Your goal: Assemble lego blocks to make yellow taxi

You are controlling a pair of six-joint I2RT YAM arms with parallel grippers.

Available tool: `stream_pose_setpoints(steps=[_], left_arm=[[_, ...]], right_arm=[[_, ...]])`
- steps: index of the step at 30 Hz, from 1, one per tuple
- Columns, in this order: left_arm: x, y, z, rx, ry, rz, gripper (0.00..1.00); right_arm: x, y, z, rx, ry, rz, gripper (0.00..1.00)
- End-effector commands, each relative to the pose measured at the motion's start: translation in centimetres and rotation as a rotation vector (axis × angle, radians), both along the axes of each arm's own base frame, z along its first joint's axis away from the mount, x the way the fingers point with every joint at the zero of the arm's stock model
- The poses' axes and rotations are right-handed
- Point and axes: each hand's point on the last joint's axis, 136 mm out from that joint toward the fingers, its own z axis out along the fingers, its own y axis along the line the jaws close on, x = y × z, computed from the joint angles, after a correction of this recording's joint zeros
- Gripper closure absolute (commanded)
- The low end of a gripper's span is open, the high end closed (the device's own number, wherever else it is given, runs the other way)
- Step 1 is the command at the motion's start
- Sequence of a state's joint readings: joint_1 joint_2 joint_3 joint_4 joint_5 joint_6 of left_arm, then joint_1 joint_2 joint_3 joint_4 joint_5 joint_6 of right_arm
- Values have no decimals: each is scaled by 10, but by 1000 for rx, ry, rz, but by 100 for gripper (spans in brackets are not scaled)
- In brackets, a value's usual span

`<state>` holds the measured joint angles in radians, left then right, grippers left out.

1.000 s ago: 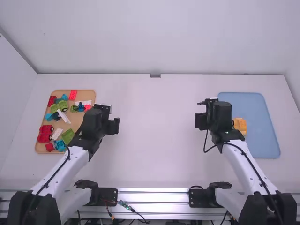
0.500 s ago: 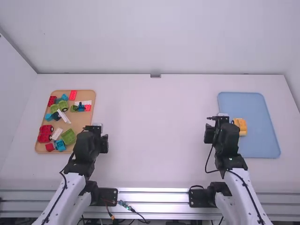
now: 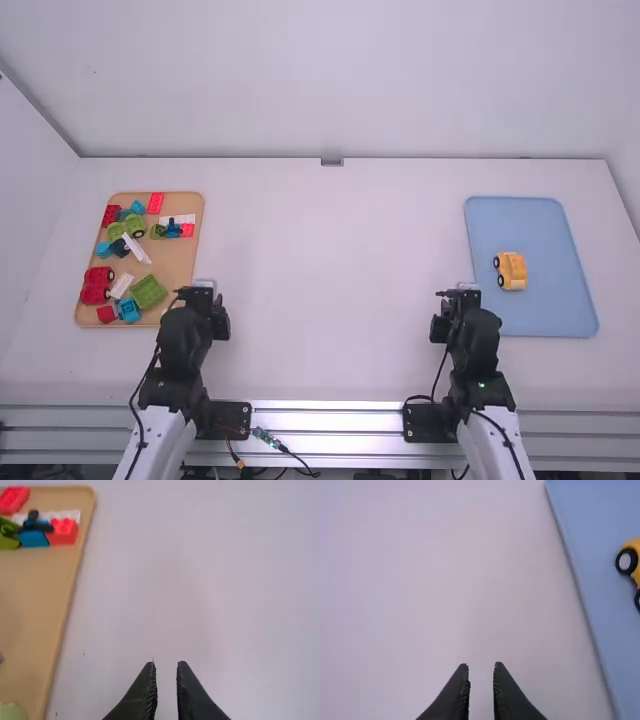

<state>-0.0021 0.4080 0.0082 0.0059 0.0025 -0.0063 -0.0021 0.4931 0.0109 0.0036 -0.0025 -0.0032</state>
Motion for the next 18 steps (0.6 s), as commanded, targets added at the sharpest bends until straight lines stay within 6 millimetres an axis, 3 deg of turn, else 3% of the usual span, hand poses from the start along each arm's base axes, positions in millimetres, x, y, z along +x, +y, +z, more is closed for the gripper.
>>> stream_pose_setpoints(steps=[1, 6, 18], left_arm=[[1, 1, 6, 7, -34, 1, 92], [4, 1, 26, 7, -126, 2, 100], [5, 1, 61, 6, -277, 2, 100]], right_arm=[[1, 0, 6, 1, -39, -2, 92], [6, 0, 27, 1, -136, -2, 100], [10, 0, 64, 2, -299, -2, 100]])
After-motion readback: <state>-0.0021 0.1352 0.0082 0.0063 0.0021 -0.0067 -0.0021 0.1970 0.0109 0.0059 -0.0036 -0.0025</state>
